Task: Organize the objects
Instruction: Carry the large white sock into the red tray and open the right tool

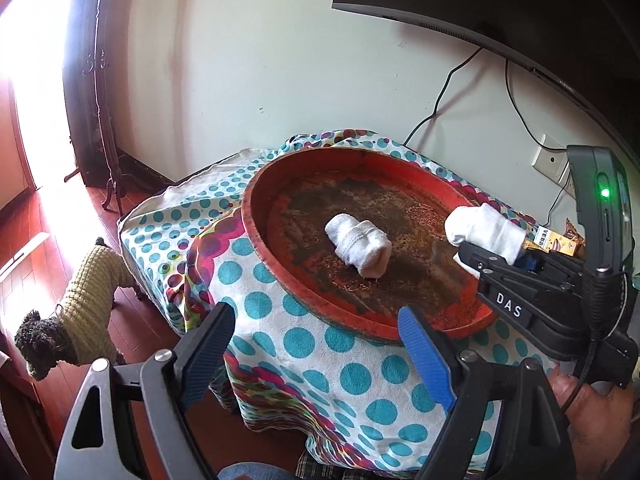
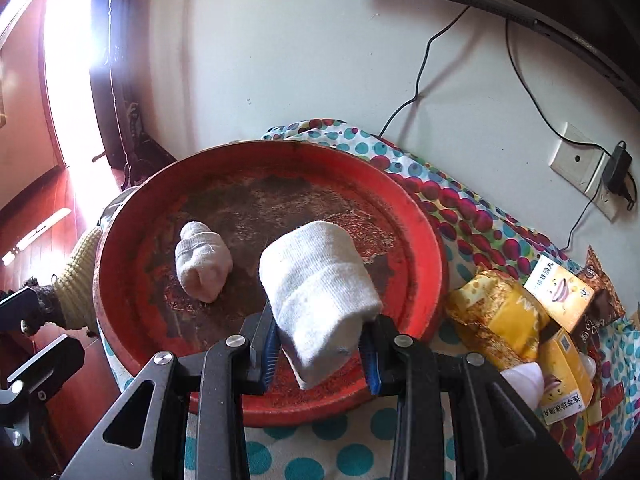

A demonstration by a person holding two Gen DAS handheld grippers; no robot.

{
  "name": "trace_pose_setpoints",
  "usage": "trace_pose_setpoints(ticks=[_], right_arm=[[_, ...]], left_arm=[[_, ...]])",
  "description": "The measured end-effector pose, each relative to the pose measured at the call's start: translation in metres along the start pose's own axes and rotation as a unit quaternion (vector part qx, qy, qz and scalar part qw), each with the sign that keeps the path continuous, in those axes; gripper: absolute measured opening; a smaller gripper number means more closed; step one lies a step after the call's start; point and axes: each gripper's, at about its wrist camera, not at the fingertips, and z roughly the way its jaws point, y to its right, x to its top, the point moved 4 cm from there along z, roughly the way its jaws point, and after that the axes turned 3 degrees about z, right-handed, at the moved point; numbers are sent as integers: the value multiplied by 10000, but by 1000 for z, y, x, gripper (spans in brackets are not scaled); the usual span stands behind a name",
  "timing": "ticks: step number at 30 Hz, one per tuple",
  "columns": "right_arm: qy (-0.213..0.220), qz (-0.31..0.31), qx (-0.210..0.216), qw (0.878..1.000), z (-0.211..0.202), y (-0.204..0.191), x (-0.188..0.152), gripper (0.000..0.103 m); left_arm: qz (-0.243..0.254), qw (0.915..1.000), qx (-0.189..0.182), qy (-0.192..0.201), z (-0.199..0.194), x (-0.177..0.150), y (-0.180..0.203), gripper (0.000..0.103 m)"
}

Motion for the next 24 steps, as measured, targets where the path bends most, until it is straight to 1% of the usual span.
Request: trace_pose_setpoints(ticks=[7,20,22,24], right_arm=[[-208,-37,-30,9998,28,-7,4,31],[-299,-133,-41,9995,44,-14,7,32],[-319,-101,29,9994,47,-15,7,33],[-373,-51,129,9992,49,-16,6,41]], left_arm=[[-104,9999,24,-73,9,-2,-9,86],[-113,9999,12,-56,10,-2,-9,86],[-97,9999,7,-54,11,-2,-8,86],[-87,9999,4,-68,12,-3,-8,86]])
